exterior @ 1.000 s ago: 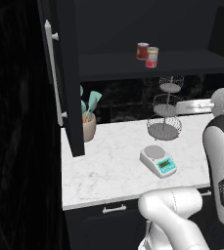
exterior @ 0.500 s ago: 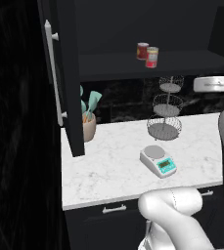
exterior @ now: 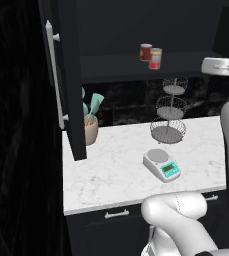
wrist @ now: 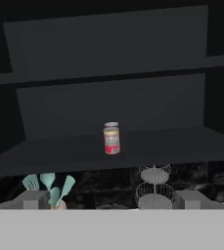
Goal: Pick the canned food and place it on the digital scale for weighing, and close the cabinet.
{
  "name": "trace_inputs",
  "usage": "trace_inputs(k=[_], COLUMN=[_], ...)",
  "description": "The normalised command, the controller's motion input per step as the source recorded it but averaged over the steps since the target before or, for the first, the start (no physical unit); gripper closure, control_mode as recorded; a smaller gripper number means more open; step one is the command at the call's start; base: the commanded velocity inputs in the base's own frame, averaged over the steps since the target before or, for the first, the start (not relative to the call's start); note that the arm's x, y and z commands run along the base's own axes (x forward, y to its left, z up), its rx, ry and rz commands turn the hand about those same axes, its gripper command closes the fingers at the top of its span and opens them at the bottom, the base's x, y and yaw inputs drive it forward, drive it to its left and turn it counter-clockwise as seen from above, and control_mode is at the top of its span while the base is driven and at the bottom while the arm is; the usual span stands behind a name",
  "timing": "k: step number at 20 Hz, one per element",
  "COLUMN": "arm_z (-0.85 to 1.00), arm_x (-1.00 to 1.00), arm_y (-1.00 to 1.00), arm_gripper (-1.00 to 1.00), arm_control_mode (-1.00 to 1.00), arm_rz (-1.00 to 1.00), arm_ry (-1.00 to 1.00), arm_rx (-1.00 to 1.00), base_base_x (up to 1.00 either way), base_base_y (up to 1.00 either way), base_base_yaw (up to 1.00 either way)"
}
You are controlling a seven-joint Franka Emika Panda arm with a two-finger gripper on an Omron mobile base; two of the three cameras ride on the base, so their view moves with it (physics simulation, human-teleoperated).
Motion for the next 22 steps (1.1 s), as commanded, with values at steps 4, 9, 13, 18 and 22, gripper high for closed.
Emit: trace_inputs(k=[4, 9, 13, 18, 22], arm_z=[-0.22, 0.00, 0.00, 0.08, 0.00], arm_x=[0.81, 0.90, 0.83, 0.46, 0.74], arm_y=[0.13, 0.14, 0.02, 0.00, 0.00], arm_gripper=[-1.00, -1.00, -1.00, -1.00, -1.00], arm_control_mode=[-1.00, -1.00, -1.00, -1.00, -1.00], arm_rz=[0.00, 0.00, 0.00, 0.00, 0.00], arm_ry=[0.00, 0.13, 0.07, 0.00, 0.03], arm_rx=[-0.02, -0.01, 0.00, 0.00, 0.00], base_base_x=[0.00, 0.00, 0.00, 0.00, 0.00], base_base_y=[0.00, 0.00, 0.00, 0.00, 0.00], base_base_yaw=[0.00, 0.00, 0.00, 0.00, 0.00])
